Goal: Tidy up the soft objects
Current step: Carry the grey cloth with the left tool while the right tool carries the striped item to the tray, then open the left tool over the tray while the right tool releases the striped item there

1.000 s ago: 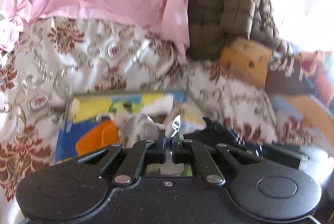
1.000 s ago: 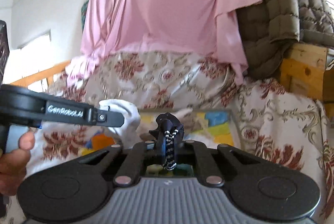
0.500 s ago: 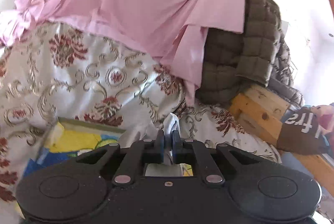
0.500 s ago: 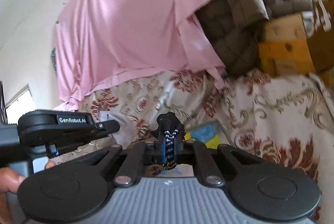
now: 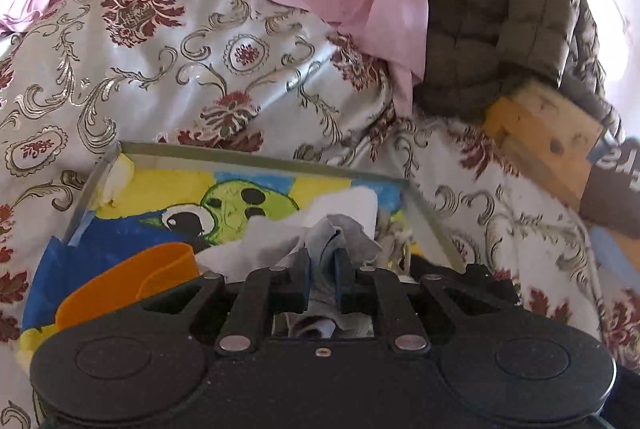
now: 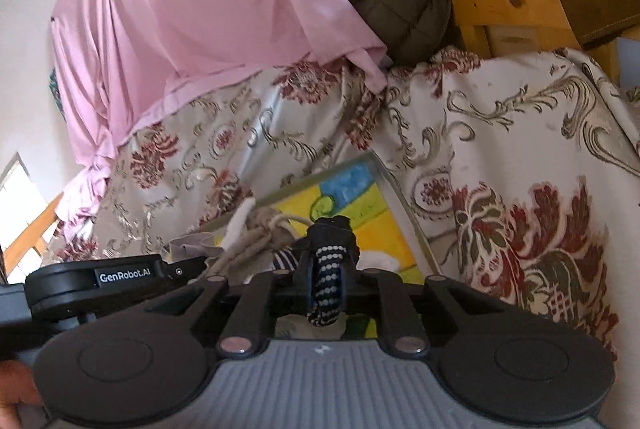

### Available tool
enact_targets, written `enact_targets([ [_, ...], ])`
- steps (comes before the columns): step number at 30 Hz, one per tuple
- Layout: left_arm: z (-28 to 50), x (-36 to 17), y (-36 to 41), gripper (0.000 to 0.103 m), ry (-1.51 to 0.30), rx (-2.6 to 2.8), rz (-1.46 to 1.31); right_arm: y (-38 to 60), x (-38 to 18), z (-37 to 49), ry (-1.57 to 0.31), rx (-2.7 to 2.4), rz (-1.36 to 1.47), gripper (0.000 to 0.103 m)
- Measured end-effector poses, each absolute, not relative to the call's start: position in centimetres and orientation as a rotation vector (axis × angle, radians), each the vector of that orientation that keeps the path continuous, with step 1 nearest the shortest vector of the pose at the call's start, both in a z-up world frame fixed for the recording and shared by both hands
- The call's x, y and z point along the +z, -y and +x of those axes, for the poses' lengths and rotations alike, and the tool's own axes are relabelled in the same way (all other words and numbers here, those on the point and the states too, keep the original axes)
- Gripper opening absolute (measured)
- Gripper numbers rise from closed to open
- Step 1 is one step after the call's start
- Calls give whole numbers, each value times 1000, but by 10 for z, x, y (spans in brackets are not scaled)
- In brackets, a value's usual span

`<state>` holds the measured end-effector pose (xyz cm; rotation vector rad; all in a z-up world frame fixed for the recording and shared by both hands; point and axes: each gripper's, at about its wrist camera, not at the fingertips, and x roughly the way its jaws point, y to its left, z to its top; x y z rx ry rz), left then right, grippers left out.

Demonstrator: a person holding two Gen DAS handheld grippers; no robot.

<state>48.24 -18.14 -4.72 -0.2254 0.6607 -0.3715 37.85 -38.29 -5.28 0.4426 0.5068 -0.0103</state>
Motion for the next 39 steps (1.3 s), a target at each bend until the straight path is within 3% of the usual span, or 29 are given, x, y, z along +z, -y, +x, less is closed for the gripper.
enact_targets([
  [4, 481, -48, 187, 13, -664, -361, -200, 385, -54, 379, -515, -22, 443, 23],
  [6, 480, -46, 186, 20, -662, -364, -204, 384, -54, 378, -509, -23, 440, 34],
  [15, 467, -37, 186, 51, -614, -363, -182, 386, -51, 375, -489, -29, 423, 59],
  [27, 437, -21, 172, 73, -520, -339, -189, 382, -34, 358, -443, -44, 364, 85],
  [39, 360, 16, 134, 94, -434, -275, -200, 372, 6, 293, -356, -43, 273, 99],
])
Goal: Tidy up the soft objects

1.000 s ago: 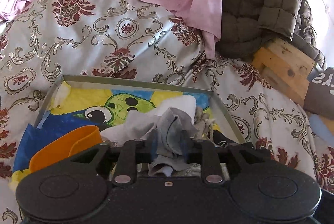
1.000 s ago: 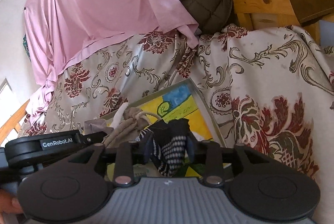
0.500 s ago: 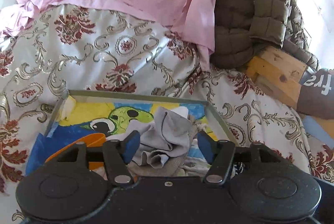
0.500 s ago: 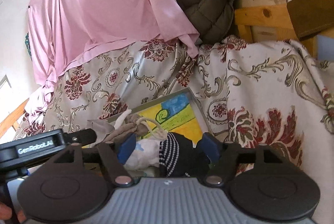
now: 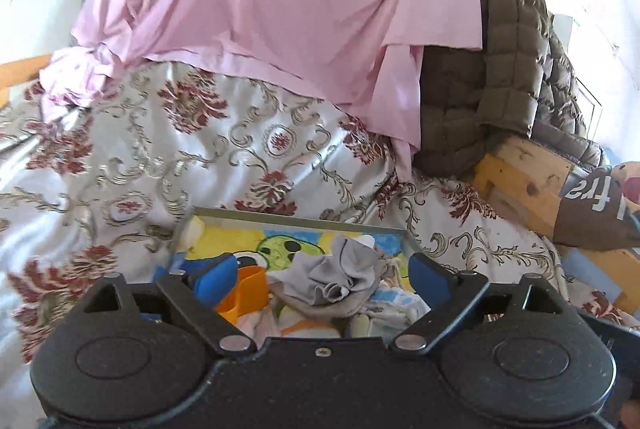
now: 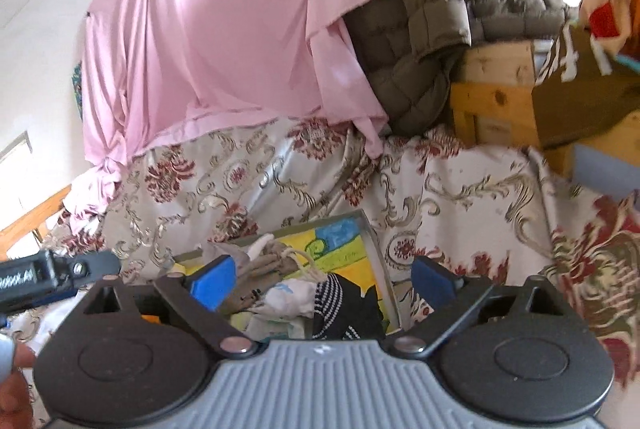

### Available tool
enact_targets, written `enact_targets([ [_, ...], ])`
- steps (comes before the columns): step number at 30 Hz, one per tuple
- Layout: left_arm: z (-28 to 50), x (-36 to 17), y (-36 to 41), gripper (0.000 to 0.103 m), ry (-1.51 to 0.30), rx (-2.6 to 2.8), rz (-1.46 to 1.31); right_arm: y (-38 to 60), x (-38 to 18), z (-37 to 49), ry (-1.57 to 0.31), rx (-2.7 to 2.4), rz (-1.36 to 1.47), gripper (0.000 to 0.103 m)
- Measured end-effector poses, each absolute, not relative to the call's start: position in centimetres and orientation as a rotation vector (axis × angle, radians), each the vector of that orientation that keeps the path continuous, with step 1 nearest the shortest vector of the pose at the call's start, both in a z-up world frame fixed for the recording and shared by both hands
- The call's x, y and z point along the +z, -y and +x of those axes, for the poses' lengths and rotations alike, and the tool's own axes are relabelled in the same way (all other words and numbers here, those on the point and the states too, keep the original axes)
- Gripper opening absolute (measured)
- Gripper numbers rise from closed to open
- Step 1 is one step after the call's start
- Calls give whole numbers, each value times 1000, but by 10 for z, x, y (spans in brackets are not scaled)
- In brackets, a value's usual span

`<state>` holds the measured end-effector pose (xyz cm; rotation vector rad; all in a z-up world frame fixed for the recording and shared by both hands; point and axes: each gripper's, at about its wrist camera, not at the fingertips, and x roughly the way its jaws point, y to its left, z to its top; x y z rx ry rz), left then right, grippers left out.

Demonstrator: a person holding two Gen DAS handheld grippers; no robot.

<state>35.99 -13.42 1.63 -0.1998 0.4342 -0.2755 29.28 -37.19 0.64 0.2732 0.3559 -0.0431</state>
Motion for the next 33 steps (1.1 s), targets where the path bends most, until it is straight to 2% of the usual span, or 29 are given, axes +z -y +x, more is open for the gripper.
enact_targets([
  [3, 335, 21, 126, 97, -423, -262, -194, 368, 15, 273, -324, -42, 272, 102],
  [9, 287, 23, 113, 101, -401, -232, -188, 358, 21, 234, -313, -36, 250, 103],
  [33, 147, 8, 60, 102, -377, -132, -165, 307, -1, 113, -346, -33, 232, 103],
])
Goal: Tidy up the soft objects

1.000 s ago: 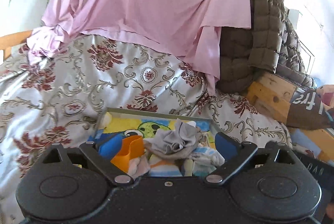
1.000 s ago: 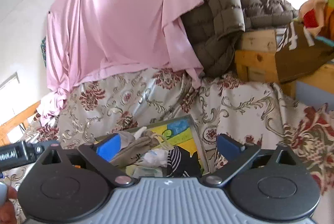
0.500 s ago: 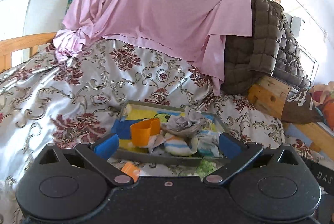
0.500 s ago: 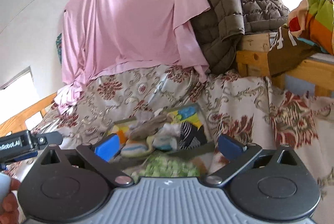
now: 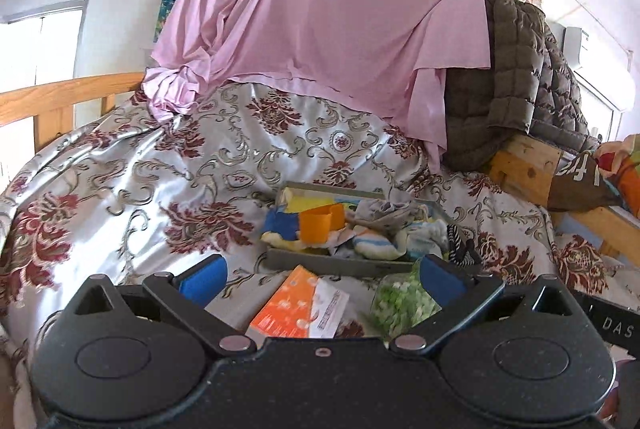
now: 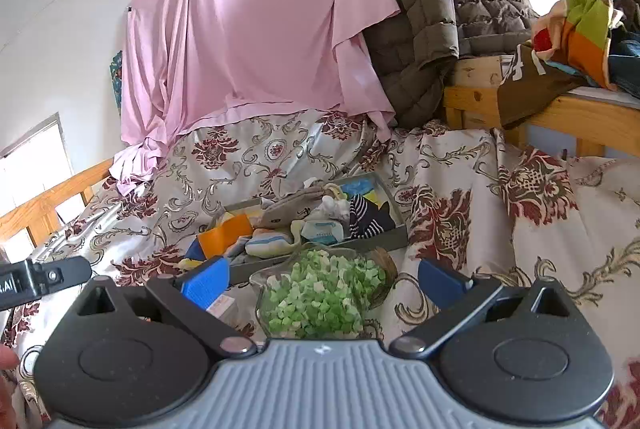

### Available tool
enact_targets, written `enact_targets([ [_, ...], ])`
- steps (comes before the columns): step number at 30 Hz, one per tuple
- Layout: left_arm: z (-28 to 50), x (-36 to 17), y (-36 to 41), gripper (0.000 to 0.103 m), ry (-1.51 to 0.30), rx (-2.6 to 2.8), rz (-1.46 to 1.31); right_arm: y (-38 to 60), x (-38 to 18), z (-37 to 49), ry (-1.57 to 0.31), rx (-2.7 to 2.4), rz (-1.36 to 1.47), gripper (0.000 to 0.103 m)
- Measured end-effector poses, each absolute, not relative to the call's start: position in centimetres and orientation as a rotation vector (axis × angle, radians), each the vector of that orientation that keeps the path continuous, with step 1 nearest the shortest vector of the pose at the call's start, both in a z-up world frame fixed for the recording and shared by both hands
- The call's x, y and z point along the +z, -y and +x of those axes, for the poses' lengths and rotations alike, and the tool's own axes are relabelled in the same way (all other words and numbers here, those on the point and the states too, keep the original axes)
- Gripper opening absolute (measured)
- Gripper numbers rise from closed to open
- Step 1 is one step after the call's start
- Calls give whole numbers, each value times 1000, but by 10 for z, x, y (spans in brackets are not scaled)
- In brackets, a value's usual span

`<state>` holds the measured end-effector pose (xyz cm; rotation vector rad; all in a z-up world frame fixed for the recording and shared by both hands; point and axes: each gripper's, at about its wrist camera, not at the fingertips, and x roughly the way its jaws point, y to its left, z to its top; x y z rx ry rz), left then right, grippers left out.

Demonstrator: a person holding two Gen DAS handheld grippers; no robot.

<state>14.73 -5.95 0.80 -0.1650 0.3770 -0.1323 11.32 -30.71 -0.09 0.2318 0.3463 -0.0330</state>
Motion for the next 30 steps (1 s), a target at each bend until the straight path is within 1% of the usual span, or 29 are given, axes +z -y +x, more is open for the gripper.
enact_targets([
  [10, 138, -16, 49, 102, -426, -133, -155, 298, -13, 93, -397, -90, 262, 103],
  [17, 133, -37, 49, 102, -471, -171, -151, 290, -21, 93, -480, -110, 250, 103],
  [30, 133, -44, 40, 102, -494, -169, -111, 269, -29, 95, -566, -114, 182, 103],
])
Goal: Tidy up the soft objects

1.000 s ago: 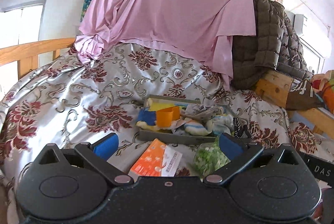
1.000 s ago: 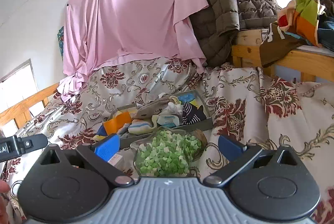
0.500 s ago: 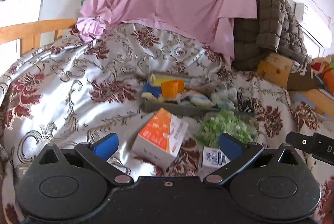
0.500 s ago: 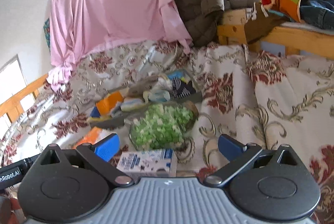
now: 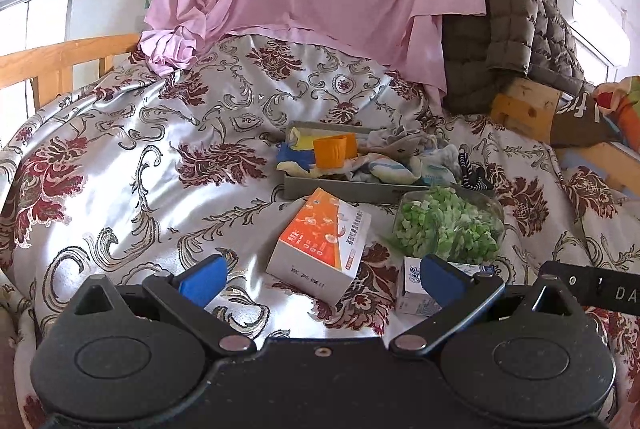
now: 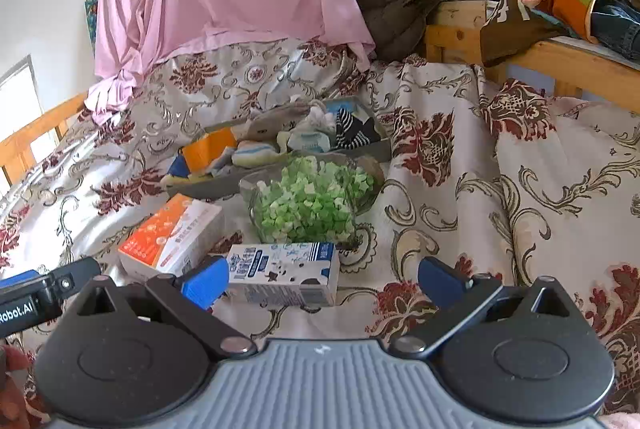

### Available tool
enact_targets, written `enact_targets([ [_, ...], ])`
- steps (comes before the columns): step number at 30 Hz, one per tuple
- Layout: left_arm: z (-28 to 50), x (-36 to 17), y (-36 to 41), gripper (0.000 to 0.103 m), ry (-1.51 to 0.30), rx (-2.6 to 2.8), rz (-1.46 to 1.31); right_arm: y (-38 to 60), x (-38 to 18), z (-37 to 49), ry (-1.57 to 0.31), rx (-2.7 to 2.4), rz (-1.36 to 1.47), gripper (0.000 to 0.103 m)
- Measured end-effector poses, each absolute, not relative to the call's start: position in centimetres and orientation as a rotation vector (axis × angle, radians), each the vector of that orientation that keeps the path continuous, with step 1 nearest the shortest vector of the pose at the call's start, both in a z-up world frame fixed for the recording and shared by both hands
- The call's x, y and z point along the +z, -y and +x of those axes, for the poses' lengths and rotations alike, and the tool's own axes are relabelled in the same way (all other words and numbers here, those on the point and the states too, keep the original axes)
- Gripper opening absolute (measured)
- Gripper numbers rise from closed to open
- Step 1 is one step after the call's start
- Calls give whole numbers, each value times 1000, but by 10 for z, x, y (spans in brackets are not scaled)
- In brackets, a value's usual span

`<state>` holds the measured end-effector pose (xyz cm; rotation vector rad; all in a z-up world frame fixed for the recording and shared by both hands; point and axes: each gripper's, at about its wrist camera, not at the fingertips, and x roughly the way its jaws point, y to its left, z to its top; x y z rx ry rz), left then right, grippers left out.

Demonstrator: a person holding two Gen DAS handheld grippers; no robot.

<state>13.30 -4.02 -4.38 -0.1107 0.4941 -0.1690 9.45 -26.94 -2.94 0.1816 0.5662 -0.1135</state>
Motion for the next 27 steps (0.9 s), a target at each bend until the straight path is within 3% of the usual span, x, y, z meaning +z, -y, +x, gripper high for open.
enact_targets([
  [27, 135, -47, 40, 102, -509, -153, -105, 265, -35, 100, -617, -76, 165, 103],
])
